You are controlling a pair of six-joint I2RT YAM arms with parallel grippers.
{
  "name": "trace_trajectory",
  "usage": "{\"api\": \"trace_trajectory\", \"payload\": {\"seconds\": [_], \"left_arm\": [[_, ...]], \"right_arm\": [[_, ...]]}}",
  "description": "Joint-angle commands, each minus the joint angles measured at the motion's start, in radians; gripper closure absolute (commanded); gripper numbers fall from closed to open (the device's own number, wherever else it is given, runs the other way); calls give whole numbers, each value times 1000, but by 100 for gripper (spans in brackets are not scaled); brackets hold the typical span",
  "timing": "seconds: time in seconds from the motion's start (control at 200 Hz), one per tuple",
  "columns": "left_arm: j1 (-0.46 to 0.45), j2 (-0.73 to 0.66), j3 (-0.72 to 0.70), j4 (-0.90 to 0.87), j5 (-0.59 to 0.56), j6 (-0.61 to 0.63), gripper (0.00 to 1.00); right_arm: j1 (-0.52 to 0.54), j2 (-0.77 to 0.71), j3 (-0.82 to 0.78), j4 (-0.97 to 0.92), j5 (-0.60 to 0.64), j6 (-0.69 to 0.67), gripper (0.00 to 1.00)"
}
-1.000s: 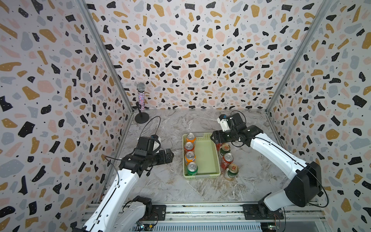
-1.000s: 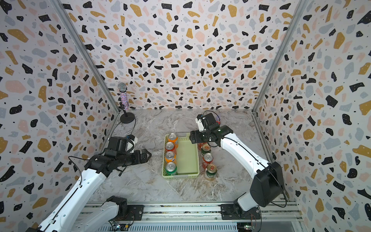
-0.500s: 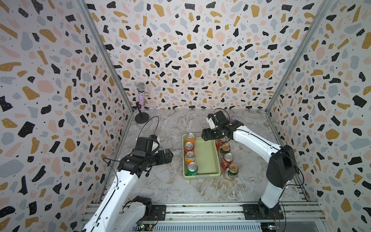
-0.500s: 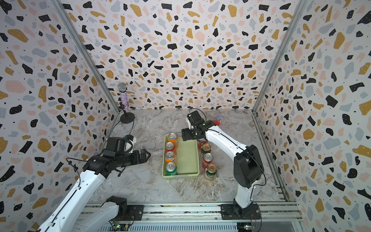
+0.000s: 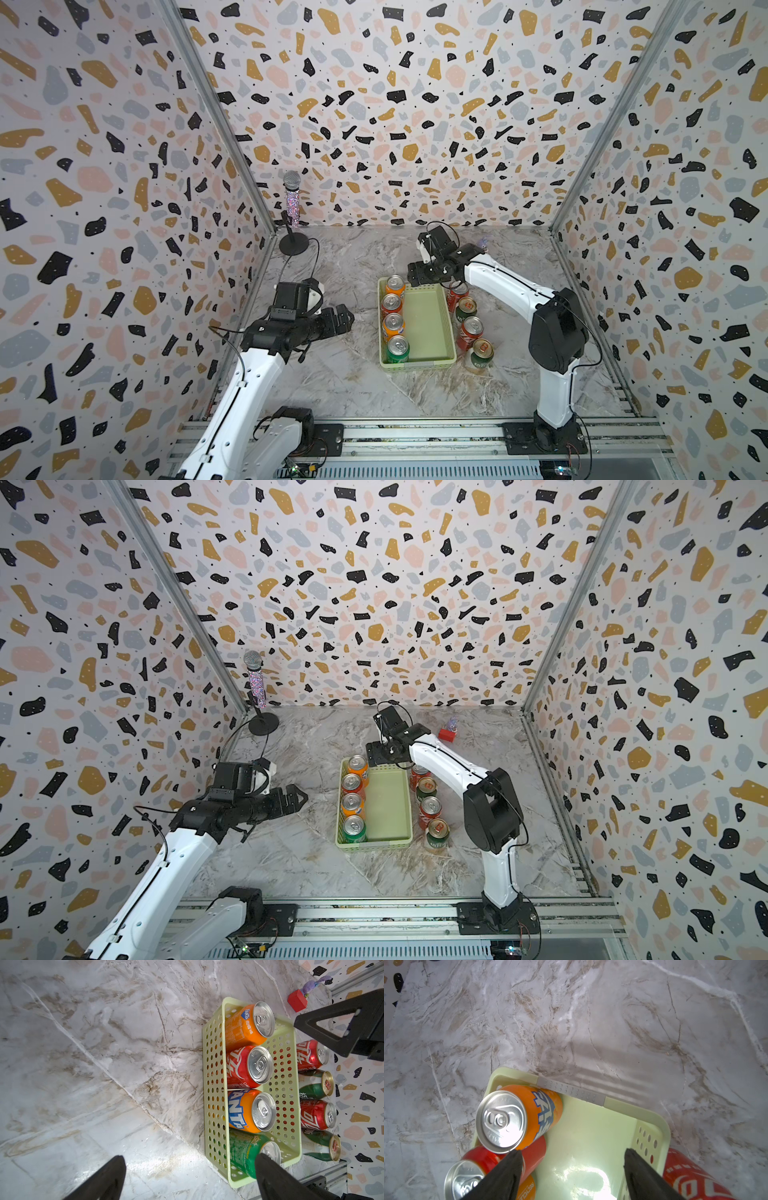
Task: Take out the drinks from the basket
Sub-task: Pick up the drink from the basket.
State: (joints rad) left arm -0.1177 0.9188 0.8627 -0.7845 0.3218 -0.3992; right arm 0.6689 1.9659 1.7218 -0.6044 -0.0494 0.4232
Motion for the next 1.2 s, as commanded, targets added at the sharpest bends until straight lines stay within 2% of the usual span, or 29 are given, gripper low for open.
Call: {"api": "trace_trajectory", "payload": {"seconds": [0.0,0.31,0.611,0.971,1.196], "left_arm": [[7,-5,6,18,20,13,0],[7,-14,4,20,22,10,0],[7,-18,3,22,29,9,0],[7,-21,0,25,41,7,0],[7,-22,-1,27,46,7,0]], "right_arm": [[11,11,48,-46,41,7,19],[33,60,91,-42,50,22,19],[56,47,99,24,45,64,20],[60,16,99,15,103,77,20],[66,47,138,25,49,92,20]]}}
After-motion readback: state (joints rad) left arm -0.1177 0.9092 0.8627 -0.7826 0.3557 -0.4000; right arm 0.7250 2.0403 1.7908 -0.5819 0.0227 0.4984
